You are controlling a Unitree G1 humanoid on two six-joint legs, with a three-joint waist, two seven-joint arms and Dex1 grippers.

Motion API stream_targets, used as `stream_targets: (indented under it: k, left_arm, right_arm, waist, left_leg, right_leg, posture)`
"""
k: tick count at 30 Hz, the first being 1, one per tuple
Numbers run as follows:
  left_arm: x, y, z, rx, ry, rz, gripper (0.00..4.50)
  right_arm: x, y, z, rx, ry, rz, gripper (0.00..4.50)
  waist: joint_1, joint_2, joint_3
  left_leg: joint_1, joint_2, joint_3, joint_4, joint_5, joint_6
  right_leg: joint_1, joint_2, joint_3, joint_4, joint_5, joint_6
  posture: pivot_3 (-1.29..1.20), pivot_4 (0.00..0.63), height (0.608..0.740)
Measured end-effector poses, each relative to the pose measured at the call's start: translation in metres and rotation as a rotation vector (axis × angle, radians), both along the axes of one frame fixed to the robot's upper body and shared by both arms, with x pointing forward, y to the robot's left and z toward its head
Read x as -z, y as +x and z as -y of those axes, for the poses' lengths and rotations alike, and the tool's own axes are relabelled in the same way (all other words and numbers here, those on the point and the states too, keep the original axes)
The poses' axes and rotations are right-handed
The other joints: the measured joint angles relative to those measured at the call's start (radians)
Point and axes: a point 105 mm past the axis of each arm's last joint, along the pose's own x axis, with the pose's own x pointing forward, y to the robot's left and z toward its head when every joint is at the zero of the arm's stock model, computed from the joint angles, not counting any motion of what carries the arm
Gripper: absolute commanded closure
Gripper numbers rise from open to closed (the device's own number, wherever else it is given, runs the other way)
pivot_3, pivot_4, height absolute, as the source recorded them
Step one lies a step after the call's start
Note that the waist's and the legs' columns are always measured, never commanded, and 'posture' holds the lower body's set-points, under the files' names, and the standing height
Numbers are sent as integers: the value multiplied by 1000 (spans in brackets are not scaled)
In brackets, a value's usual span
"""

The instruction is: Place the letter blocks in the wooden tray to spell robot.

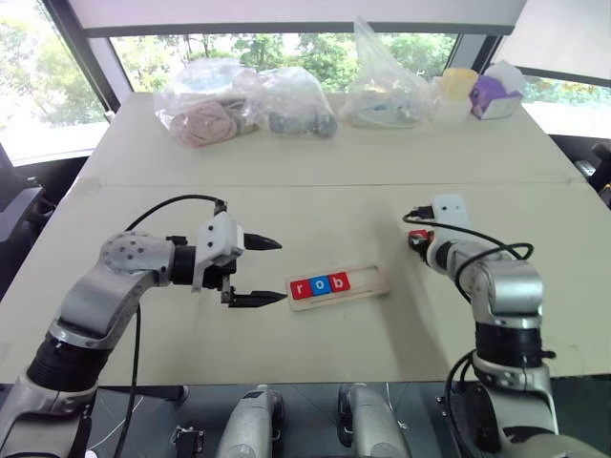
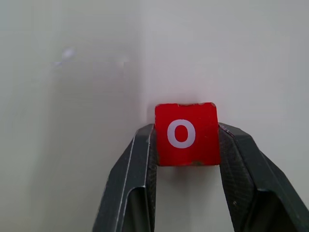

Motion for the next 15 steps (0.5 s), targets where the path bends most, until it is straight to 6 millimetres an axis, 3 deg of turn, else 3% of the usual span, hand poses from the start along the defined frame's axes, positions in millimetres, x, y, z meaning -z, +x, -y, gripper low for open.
stream_targets:
  k: [8,15]
  left_arm:
    - [1,0,0,0,0,-1,0]
    - [1,0,0,4,0,-3,0]
  right_arm:
    - [-2,-41,-8,-27,-15,-30,3334]
    - [1,-51,-12,-10,10,-46,3334]
  waist:
    - [0,0,0]
    - [-1,0,0]
  left_leg:
    - [0,0,0,0,0,0]
    - [0,0,0,0,0,0]
  right_leg:
    - [0,0,0,0,-2,-4]
    - [0,0,0,-1,-2,-4]
  posture:
    - [0,150,740]
    - [0,150,740]
